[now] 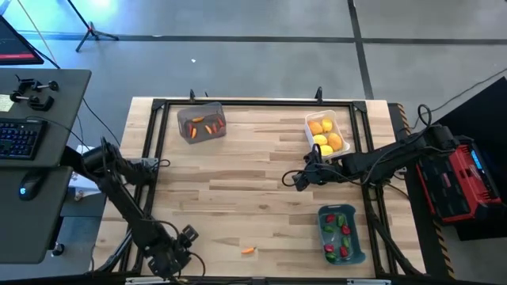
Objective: Sort produce into baskets
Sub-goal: Put the yellow chili pepper into the black bin
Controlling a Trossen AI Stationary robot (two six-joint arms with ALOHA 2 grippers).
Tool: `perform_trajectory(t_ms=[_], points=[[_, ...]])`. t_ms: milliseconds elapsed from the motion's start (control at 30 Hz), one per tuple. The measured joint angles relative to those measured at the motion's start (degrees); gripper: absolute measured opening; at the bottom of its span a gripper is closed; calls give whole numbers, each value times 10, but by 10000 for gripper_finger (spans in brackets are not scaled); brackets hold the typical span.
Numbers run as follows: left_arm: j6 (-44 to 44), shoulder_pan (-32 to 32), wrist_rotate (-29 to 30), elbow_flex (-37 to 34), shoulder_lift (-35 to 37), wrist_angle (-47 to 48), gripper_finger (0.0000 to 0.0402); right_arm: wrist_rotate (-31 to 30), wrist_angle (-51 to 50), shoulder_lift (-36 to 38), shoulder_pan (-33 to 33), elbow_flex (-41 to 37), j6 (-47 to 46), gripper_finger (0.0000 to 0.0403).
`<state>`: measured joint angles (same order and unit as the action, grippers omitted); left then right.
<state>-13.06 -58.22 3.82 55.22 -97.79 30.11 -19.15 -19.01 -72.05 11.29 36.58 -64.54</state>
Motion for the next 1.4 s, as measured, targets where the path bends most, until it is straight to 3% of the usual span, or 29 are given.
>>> perform_trajectory(t_ms=[300,400,567,733,800,933,1067,1133,1233,1300,1400], points=[[-38,5,0,0,-30,5,173,-1,0,0,0,0,-25,222],[-45,6,-2,-1,-25,5,137,-2,0,0,0,0,-25,222],[-103,37,-15,0,-15,75,18,-3,0,0,0,0,-24,222],[-49,114,-14,-2,26,162,15,-3,0,0,0,0,-10,222],[-18,161,9,-2,65,177,6,-5,0,0,-1,0,1,222],[-17,287,140,-3,167,187,4,-6,0,0,-4,0,5,222],[-5,466,222,-52,298,152,2,-6,0,0,-4,0,5,222],[8,575,214,-88,357,104,1,-6,0,0,-4,0,5,222],[0,727,145,-126,414,35,1,-9,0,0,-4,0,5,222],[3,801,106,-135,425,19,2,-14,0,0,-4,0,1,222],[36,876,98,-137,415,18,12,-18,1,0,-4,0,0,222]])
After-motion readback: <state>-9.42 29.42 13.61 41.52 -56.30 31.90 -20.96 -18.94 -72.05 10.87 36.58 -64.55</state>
